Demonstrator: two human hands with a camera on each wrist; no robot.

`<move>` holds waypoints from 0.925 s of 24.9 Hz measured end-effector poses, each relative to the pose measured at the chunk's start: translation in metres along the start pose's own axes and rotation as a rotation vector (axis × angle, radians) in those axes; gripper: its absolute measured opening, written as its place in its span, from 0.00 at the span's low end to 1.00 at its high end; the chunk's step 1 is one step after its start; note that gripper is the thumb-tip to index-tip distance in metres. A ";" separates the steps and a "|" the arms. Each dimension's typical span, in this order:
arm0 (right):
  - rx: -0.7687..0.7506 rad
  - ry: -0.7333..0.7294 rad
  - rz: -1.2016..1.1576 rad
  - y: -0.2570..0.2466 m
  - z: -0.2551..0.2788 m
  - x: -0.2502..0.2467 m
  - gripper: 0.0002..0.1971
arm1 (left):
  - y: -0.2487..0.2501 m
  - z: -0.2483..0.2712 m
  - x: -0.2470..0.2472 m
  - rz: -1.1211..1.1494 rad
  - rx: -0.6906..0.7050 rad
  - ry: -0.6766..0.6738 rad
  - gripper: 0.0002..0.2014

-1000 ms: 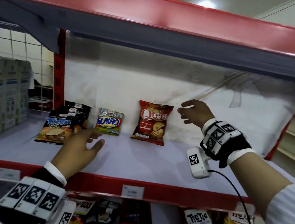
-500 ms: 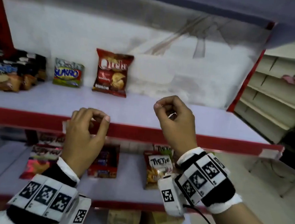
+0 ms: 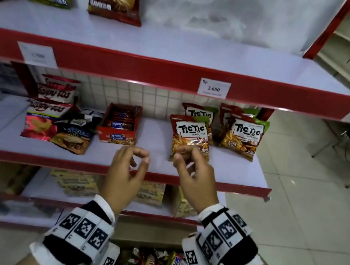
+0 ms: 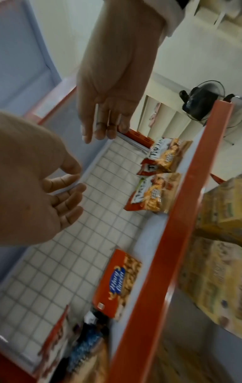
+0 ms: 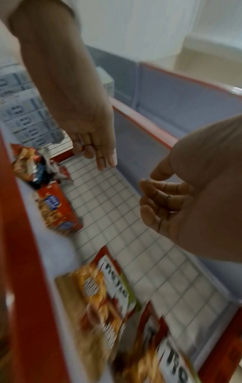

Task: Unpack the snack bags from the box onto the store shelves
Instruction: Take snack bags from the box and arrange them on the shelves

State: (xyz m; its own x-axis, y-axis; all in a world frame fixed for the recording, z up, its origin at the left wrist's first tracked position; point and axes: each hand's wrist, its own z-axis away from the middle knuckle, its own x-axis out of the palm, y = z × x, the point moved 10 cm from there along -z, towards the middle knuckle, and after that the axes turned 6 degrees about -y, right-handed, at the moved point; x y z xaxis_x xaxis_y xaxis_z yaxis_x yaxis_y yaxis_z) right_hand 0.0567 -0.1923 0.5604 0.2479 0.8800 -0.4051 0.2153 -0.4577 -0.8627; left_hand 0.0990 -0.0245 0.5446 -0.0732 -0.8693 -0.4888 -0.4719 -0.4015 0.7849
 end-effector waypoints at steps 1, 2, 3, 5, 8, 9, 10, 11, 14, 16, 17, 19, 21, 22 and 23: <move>0.069 -0.035 0.014 0.026 0.008 0.010 0.05 | -0.019 0.005 0.016 0.025 -0.056 -0.050 0.04; 0.132 -0.067 0.016 0.052 0.015 0.019 0.05 | -0.038 0.012 0.032 0.052 -0.115 -0.106 0.05; 0.185 -0.091 0.013 0.074 0.024 0.027 0.05 | -0.056 0.020 0.046 0.071 -0.179 -0.159 0.07; 0.256 -0.117 0.025 0.121 0.041 0.046 0.06 | -0.096 0.043 0.075 0.062 -0.269 -0.241 0.09; 0.352 -0.162 0.067 0.192 0.068 0.081 0.07 | -0.164 0.074 0.107 0.066 -0.374 -0.313 0.13; 0.377 -0.192 0.075 0.219 0.079 0.098 0.07 | -0.189 0.086 0.119 0.064 -0.406 -0.341 0.14; 0.389 -0.225 0.079 0.243 0.090 0.114 0.07 | -0.212 0.097 0.130 0.066 -0.423 -0.358 0.14; 0.399 -0.254 0.083 0.265 0.099 0.126 0.07 | -0.232 0.103 0.139 0.067 -0.428 -0.373 0.13; 0.464 -0.365 0.097 0.351 0.141 0.179 0.07 | -0.307 0.140 0.174 0.112 -0.447 -0.382 0.12; 0.507 -0.463 0.126 0.408 0.168 0.213 0.08 | -0.360 0.165 0.198 0.144 -0.498 -0.382 0.13; 0.508 -0.529 0.168 0.436 0.183 0.231 0.09 | -0.384 0.180 0.212 0.117 -0.502 -0.395 0.13; 0.488 -0.646 0.237 0.484 0.205 0.264 0.11 | -0.426 0.206 0.241 0.095 -0.514 -0.451 0.11; 0.461 -0.731 0.275 0.520 0.213 0.285 0.12 | -0.454 0.223 0.268 0.110 -0.512 -0.535 0.09; 0.451 -0.780 0.295 0.540 0.219 0.300 0.13 | -0.465 0.235 0.284 0.092 -0.486 -0.591 0.08; 0.441 -0.828 0.311 0.557 0.225 0.313 0.13 | -0.475 0.244 0.297 0.063 -0.461 -0.646 0.07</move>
State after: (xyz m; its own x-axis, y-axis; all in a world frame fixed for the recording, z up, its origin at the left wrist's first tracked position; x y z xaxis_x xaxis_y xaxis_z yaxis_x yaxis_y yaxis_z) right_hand 0.0422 -0.1428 -0.1148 -0.5415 0.6162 -0.5719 -0.1607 -0.7435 -0.6491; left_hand 0.0870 -0.0214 -0.0659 -0.6497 -0.6119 -0.4512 -0.0491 -0.5585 0.8281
